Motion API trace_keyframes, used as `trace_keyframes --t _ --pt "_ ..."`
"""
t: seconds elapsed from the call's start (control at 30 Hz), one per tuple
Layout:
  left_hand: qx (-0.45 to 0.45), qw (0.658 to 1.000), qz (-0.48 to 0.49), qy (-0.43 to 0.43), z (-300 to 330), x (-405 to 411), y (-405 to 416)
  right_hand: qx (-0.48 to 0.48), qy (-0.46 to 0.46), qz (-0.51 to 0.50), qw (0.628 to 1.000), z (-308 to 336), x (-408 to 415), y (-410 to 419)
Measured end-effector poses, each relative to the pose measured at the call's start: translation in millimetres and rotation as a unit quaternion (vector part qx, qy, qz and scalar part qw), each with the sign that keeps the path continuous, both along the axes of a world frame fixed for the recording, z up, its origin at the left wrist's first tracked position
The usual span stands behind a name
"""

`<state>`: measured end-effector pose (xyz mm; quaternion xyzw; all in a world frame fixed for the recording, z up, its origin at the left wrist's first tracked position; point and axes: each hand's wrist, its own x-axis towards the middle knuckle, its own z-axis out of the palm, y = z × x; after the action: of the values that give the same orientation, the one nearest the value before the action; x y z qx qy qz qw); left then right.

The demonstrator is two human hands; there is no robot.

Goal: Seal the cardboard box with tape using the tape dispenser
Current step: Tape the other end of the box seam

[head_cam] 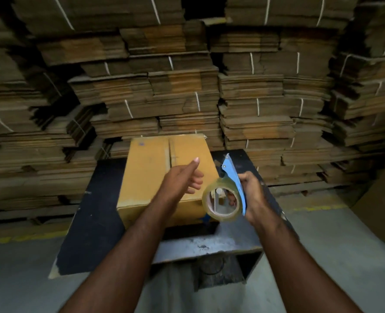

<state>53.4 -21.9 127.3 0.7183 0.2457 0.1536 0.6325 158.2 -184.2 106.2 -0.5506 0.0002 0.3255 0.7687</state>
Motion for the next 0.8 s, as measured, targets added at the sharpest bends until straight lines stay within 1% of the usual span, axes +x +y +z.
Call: trace_keyframes --t 0.1,0.2,0.4,0.47,0.5,0.53,0.57,0.63,0.7,0.77,0.8 --pt "-0.074 0.996 -0.009 0.057 17 -11 6 -0.049 -0.035 0.022 0.998 -1 -12 24" --pt "-0.089 0.992 0.011 0.093 20 -23 13 -0.111 -0.067 0.044 0.991 -3 -24 41" --pt "-0.113 0.987 0.063 0.096 8 -43 27 -0.185 -0.12 0.116 0.968 -1 -40 57" --pt "-0.116 0.986 0.074 0.098 3 -46 32 -0.181 -0.136 0.161 0.961 -3 -43 60" --pt "-0.117 0.985 0.08 0.1 2 -47 35 -0.173 -0.168 0.18 0.954 -4 -43 59" --pt "-0.117 0.984 0.086 0.102 1 -49 38 -0.172 -0.219 0.202 0.939 -7 -43 58" --pt "-0.117 0.983 0.091 0.106 0 -51 42 -0.185 -0.28 0.224 0.915 -7 -44 56" --pt "-0.113 0.982 0.09 0.119 -2 -54 50 -0.232 -0.379 0.264 0.856 -4 -44 52" --pt "-0.103 0.982 0.092 0.129 -6 -59 57 -0.293 -0.46 0.305 0.781 -2 -44 55" --pt "-0.073 0.984 0.106 0.126 -10 -62 61 -0.347 -0.54 0.315 0.699 0 -45 63" --pt "-0.049 0.984 0.119 0.12 -12 -63 63 -0.359 -0.572 0.312 0.669 0 -46 68"
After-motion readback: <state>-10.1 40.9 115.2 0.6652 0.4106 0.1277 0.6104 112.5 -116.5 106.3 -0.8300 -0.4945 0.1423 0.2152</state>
